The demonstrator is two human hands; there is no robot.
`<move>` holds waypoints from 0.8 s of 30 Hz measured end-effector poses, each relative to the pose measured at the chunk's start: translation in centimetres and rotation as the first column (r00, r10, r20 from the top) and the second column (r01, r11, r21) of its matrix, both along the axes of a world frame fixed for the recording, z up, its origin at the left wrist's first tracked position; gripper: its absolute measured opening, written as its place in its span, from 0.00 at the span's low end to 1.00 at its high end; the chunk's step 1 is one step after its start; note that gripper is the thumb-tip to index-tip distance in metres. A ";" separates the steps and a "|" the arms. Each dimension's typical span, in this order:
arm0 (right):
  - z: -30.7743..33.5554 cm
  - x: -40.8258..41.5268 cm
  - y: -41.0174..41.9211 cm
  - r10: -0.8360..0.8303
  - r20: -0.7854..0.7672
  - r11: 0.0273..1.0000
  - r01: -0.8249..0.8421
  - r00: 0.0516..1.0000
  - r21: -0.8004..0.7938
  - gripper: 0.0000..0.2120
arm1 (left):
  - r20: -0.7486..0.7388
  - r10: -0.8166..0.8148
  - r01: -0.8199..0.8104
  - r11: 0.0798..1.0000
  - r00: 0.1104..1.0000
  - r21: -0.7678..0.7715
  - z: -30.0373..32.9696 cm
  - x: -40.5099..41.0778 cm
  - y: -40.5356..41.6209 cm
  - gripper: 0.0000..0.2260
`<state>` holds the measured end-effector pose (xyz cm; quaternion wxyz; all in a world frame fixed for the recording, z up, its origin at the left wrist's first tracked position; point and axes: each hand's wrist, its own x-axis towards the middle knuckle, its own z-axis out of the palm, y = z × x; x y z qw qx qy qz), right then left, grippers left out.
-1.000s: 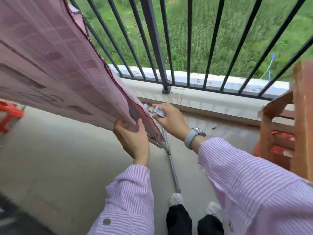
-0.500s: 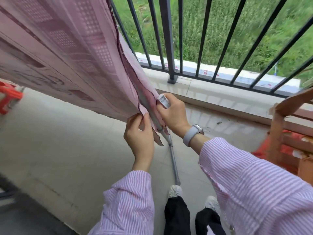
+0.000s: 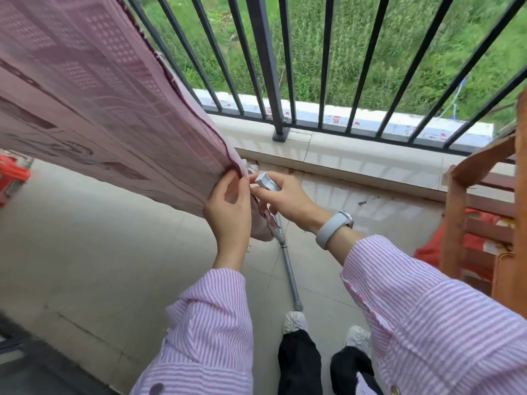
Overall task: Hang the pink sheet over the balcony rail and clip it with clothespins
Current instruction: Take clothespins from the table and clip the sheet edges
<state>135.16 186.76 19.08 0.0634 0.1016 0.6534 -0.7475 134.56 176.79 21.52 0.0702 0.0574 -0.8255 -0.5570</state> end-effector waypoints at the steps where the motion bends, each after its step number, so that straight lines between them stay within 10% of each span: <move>1: -0.1 0.1 0.1 0.013 -0.002 1.000 -0.013 1.000 -0.006 0.06 | 0.006 -0.017 0.017 1.000 1.000 0.004 0.0 0.0 0.1 0.08; 8: -0.8 0.5 0.6 0.074 0.027 0.997 -0.073 0.997 -0.010 0.10 | -0.135 0.134 -0.165 0.953 0.982 -0.254 0.2 -0.7 0.5 0.07; 24: -3.8 3.8 2.1 0.126 0.153 0.919 -0.173 0.980 0.354 0.10 | 0.140 0.103 -0.080 0.983 0.985 -0.162 1.6 -0.4 0.5 0.08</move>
